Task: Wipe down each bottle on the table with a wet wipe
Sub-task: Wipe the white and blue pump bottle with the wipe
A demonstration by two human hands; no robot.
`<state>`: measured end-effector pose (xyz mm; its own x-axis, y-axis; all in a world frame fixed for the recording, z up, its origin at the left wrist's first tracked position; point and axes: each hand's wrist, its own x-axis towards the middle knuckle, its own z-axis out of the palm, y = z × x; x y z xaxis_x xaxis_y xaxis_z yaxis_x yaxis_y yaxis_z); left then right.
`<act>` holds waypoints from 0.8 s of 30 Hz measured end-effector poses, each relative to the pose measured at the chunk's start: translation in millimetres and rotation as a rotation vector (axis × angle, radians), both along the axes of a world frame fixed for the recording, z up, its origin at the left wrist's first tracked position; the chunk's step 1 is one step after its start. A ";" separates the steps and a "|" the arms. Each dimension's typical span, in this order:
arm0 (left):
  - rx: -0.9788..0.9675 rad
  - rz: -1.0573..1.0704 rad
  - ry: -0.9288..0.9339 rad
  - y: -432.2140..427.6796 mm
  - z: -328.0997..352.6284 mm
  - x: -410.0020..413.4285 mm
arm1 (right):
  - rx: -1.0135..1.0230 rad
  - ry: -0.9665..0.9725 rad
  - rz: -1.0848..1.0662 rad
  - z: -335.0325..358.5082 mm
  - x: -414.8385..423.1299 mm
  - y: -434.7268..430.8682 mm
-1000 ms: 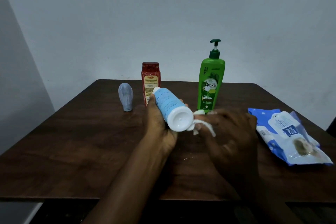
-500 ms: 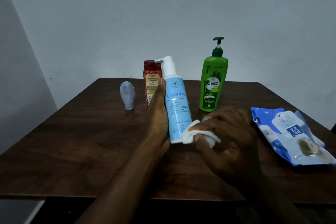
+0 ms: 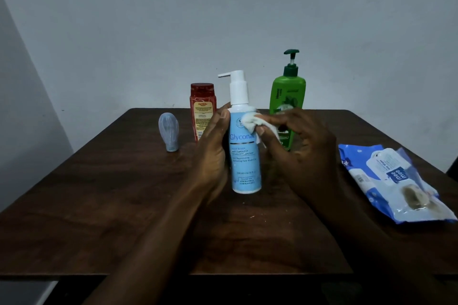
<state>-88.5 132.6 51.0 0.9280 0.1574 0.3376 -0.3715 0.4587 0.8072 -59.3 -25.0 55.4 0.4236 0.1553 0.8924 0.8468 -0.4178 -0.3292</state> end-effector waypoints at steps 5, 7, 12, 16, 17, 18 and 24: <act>0.064 -0.048 -0.030 8.7 -2.5 12.5 | -0.045 0.194 0.134 -37.7 -6.9 -8.0; 0.057 -0.051 -0.018 10.6 -5.5 21.0 | -0.032 0.298 0.152 -44.8 -1.5 -6.7; 0.117 -0.040 0.028 14.0 -11.9 45.3 | -0.013 0.579 0.146 -51.6 39.3 1.9; 0.239 -0.009 0.039 23.5 -12.4 70.7 | 0.003 0.642 0.113 -49.3 68.6 8.9; 0.274 0.000 0.041 25.7 -11.9 76.3 | -0.008 0.638 0.097 -47.9 74.0 9.7; 0.303 0.003 0.042 27.5 -11.0 81.9 | -0.017 0.634 0.084 -47.0 79.5 10.9; 0.473 0.049 0.104 41.1 -6.4 109.5 | -0.013 0.614 0.023 -48.6 98.2 25.7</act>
